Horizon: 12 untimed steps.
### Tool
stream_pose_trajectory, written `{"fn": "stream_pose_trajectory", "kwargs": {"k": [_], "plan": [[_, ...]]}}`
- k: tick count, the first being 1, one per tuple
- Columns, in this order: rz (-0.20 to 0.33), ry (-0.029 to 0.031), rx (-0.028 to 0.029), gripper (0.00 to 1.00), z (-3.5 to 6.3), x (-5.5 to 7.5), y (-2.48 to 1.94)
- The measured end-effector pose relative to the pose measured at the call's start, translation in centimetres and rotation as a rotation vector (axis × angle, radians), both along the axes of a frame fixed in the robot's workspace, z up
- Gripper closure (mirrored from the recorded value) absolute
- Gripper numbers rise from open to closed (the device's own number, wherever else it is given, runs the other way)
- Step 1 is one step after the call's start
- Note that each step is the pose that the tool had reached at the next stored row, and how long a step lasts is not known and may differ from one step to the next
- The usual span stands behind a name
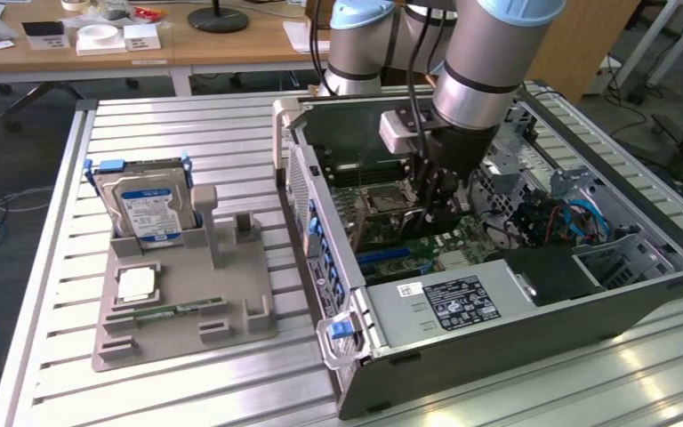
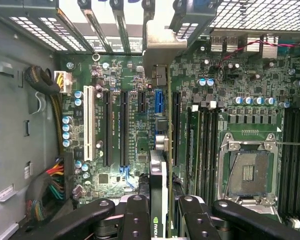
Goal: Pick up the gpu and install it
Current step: 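Insert the gpu into the slot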
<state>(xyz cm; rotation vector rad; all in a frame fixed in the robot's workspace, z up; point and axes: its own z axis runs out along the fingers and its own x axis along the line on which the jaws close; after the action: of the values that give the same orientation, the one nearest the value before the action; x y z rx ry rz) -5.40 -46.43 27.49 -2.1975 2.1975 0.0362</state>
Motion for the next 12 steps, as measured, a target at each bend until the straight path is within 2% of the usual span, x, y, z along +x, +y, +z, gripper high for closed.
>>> {"fn": "stream_pose_trajectory", "kwargs": {"k": [12], "plan": [[0.000, 0.0002, -0.0005, 0.73, -0.28, -0.56, 0.24]]}}
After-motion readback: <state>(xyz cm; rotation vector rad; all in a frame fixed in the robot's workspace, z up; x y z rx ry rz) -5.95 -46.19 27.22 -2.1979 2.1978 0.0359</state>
